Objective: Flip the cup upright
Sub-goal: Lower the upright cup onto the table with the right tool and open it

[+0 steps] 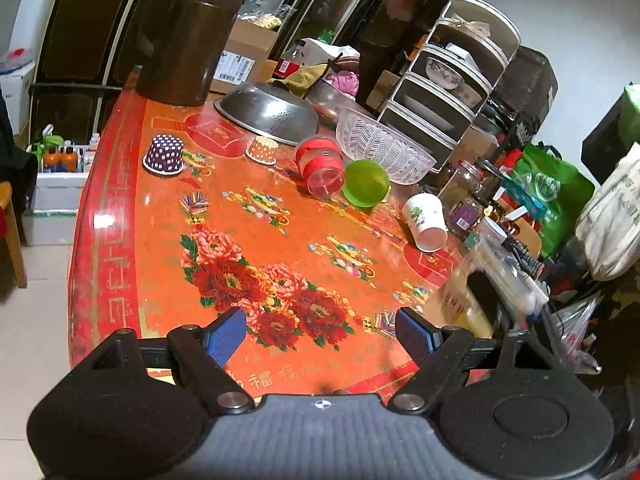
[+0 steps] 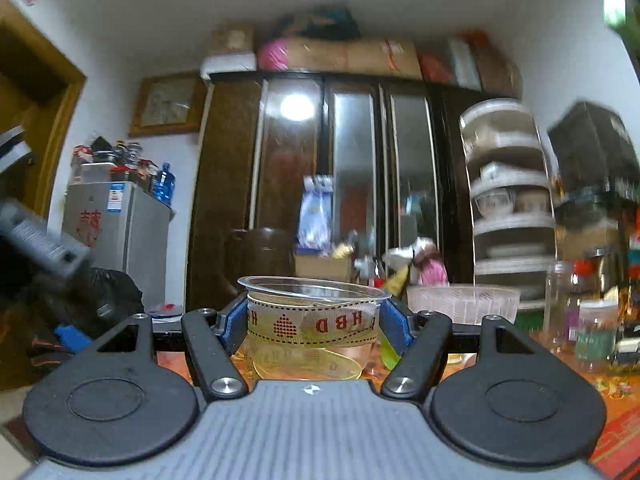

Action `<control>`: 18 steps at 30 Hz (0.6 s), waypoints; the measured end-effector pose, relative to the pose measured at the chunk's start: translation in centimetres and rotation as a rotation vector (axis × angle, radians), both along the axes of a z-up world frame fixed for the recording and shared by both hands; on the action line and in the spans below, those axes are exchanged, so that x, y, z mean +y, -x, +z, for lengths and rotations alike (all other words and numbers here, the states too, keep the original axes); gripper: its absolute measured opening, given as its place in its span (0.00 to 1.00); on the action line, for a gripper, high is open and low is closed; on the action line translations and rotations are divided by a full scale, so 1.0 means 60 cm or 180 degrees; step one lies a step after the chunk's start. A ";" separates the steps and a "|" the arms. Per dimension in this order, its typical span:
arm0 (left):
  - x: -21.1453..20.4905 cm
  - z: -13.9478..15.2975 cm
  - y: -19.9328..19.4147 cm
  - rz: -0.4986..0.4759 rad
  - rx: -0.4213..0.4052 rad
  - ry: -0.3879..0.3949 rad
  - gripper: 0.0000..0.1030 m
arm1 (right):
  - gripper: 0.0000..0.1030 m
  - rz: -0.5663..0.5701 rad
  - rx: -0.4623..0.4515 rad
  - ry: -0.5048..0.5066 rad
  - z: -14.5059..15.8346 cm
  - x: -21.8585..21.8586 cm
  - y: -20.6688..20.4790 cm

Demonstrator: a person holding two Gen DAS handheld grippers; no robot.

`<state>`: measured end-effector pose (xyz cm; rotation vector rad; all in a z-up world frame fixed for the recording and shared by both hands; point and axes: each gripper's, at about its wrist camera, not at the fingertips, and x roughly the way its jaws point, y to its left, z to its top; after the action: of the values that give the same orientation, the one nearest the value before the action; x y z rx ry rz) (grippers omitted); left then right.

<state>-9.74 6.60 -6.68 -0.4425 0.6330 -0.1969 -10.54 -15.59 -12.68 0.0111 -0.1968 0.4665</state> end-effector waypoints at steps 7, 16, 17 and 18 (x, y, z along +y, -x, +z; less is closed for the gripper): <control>0.007 -0.007 0.011 0.0023 -0.0053 0.0046 0.82 | 0.66 -0.0014 0.0026 0.0067 -0.010 0.020 -0.011; 0.020 -0.016 0.022 0.0073 -0.0073 0.0111 0.82 | 0.67 0.0027 0.0262 0.0138 -0.040 0.036 -0.006; 0.021 -0.017 0.022 0.0082 -0.0078 0.0115 0.82 | 0.67 0.0017 0.0270 0.0159 -0.043 0.037 -0.005; 0.022 -0.017 0.023 0.0091 -0.0079 0.0113 0.82 | 0.67 0.0020 0.0281 0.0183 -0.043 0.039 -0.004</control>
<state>-11.11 7.92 -7.68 -0.4824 0.5992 -0.1865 -10.28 -13.22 -15.28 -0.0240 -0.0967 0.4768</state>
